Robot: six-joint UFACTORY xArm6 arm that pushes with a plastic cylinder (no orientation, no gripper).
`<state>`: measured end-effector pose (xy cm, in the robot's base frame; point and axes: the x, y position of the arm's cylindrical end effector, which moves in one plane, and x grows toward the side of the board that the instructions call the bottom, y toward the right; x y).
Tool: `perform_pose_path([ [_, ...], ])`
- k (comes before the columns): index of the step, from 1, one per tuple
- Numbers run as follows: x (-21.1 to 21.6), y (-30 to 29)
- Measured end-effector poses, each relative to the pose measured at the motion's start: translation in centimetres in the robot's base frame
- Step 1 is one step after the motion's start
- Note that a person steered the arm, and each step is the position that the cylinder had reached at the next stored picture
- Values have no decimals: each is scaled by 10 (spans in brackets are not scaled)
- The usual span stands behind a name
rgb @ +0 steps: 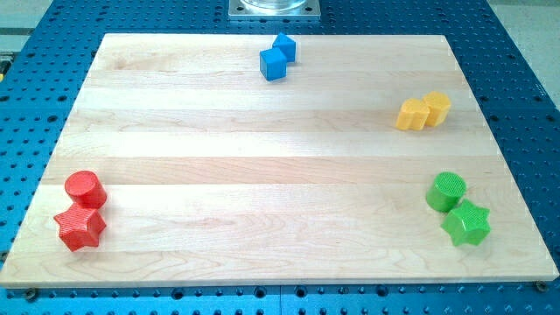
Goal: Separate the green circle from the green star
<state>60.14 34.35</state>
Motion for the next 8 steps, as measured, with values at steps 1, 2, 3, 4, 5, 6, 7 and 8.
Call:
perform_pose_path([
  [1, 15, -23],
  [2, 8, -46],
  [3, 3, -54],
  [4, 6, -61],
  [5, 0, -88],
  [6, -11, -108],
  [7, -25, -124],
  [8, -43, -137],
])
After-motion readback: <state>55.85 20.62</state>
